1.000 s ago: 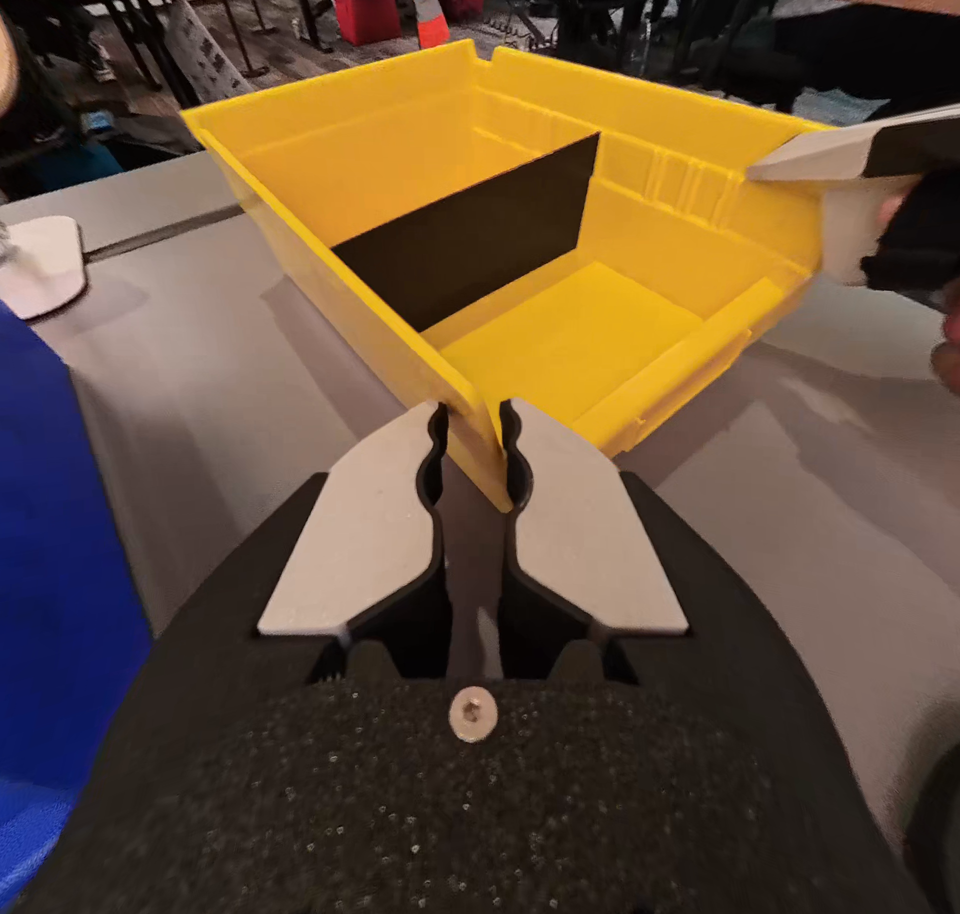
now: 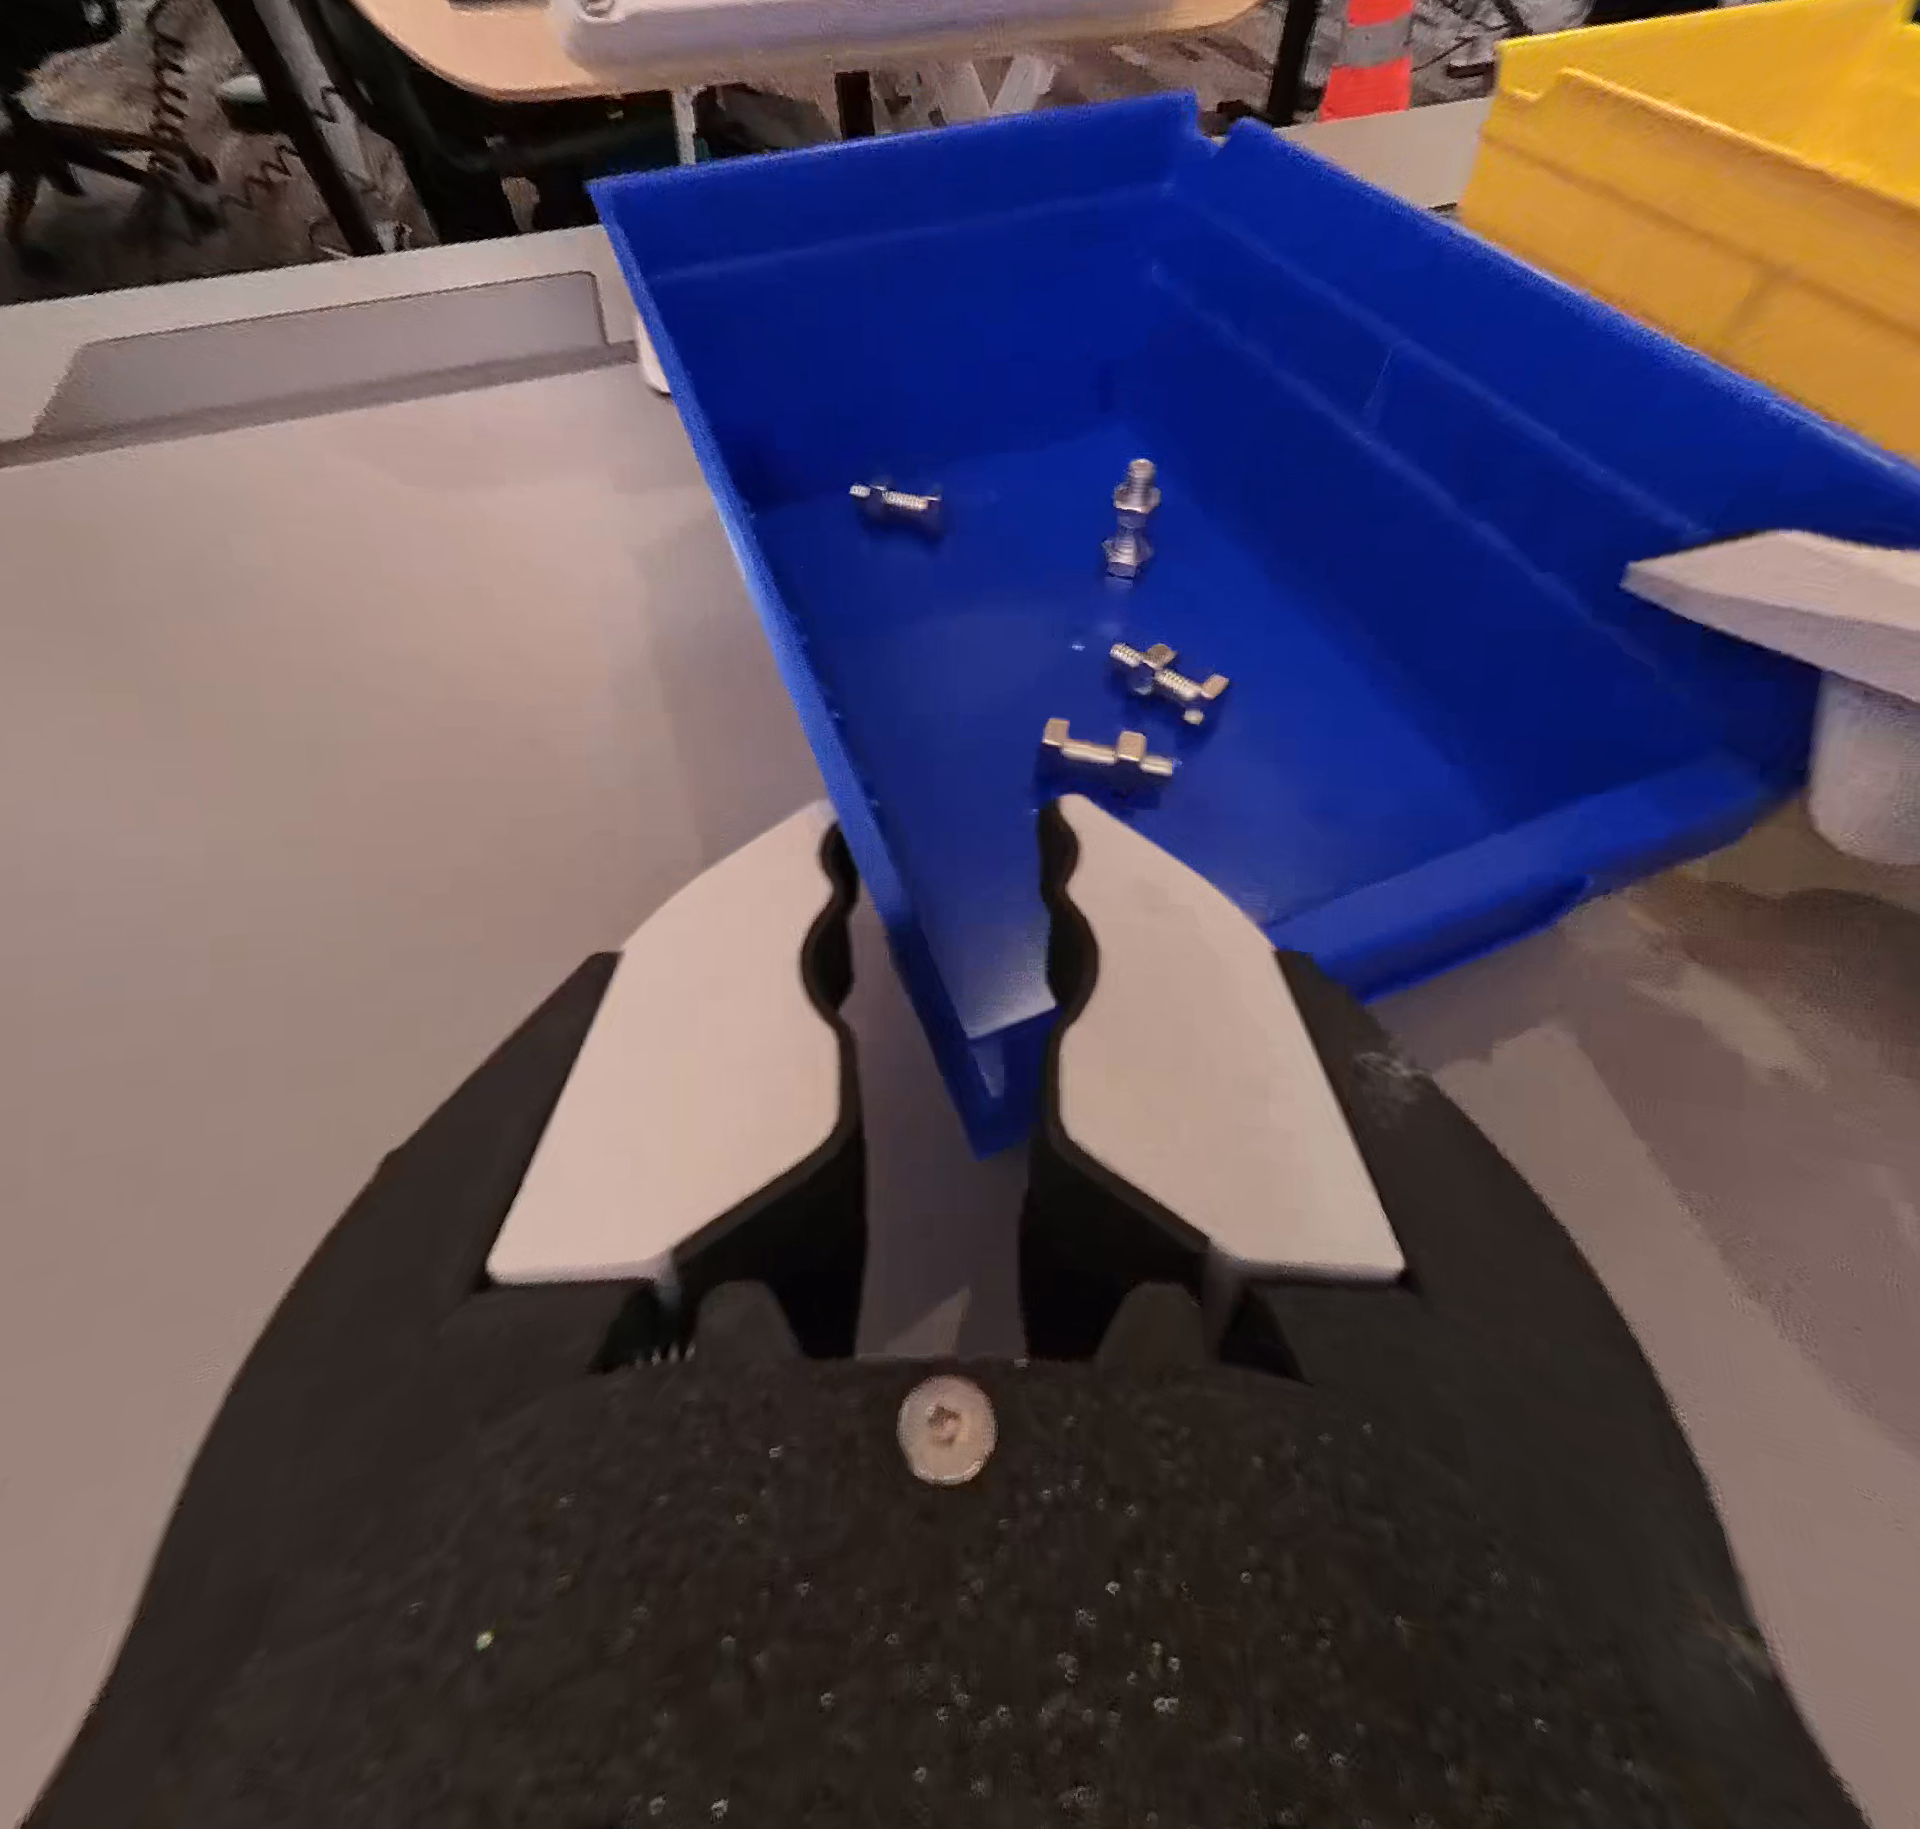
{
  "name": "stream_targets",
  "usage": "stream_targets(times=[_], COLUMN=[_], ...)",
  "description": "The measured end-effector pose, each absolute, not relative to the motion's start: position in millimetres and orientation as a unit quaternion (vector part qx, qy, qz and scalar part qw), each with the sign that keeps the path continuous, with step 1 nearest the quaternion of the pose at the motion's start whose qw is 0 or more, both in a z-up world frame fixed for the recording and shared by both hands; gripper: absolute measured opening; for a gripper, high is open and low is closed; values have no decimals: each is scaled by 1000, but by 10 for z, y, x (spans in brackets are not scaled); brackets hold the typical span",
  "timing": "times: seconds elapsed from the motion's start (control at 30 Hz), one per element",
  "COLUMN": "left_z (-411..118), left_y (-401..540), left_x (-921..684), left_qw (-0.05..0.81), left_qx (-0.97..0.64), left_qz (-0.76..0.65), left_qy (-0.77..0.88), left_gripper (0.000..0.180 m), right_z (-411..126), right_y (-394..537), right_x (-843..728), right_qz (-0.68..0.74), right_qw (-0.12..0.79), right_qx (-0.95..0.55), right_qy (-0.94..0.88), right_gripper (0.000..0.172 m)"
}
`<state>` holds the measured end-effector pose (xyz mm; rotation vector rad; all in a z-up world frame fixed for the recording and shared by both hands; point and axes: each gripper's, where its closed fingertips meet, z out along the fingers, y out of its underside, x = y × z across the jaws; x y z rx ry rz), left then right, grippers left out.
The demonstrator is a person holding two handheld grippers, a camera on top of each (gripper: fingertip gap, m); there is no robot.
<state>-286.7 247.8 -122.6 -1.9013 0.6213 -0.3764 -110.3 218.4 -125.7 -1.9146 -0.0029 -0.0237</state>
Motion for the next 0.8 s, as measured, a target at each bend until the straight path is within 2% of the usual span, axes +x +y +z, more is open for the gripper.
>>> stream_targets(times=[0.03, 0.07, 0.27, 0.53, 0.8], left_z=[-1236, -1235, -1138, -868, -1094], left_y=[2527, 2572, 2785, 3169, 3550], left_x=[-2890, -2920, -3186, -4401, -5425], left_qw=[527, 528, 540, 578, 556], left_qx=[-798, -801, -803, -789, -810], left_qz=[-147, -140, -110, -102, -90], left_qy=[251, 245, 227, 184, 162], left_gripper=[22, 12, 3, 2, 2], right_z=[-1300, -1300, -1198, -926, -1159], right_y=[2218, 2240, 2306, 2738, 3125], right_x=[-1074, -1055, -1362, -2606, -3589], right_qz=[-26, -34, -15, 4, 4], right_qw=[569, 569, 564, 603, 579], right_qx=[-822, -821, -824, -798, -815], right_qy=[11, 23, 44, 10, -13], right_gripper=[8, 6, 5, 8, 9])
